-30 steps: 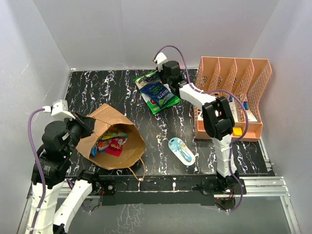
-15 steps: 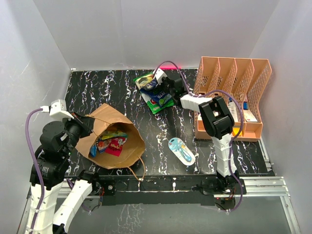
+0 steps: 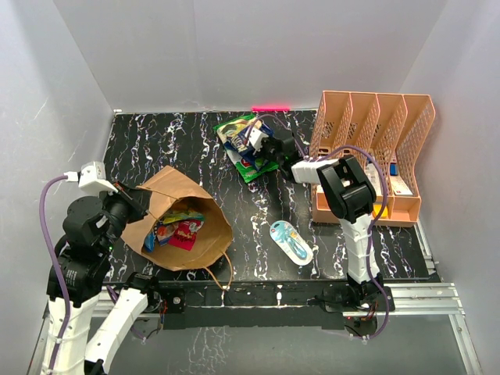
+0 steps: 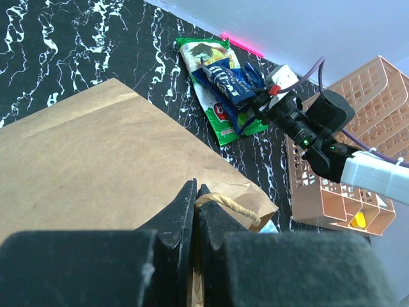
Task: Take the snacks out of the paper bag
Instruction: Place the snack at the center of the board.
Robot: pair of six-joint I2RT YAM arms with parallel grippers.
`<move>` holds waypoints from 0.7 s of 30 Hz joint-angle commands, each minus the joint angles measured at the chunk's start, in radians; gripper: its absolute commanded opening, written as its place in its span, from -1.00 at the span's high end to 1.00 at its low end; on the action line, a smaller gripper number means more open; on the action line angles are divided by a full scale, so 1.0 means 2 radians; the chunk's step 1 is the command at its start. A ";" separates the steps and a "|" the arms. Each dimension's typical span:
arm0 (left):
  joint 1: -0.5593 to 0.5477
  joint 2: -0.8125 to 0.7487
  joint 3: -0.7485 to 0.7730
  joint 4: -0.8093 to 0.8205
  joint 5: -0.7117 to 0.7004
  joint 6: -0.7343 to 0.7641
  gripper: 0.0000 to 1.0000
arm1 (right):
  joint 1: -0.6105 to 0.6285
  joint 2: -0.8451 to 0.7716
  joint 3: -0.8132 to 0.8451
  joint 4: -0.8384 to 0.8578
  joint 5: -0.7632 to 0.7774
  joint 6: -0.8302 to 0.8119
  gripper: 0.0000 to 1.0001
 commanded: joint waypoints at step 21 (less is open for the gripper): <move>-0.001 -0.017 0.008 0.006 0.016 -0.007 1.00 | 0.123 -0.307 -0.266 -0.050 0.094 0.235 -0.59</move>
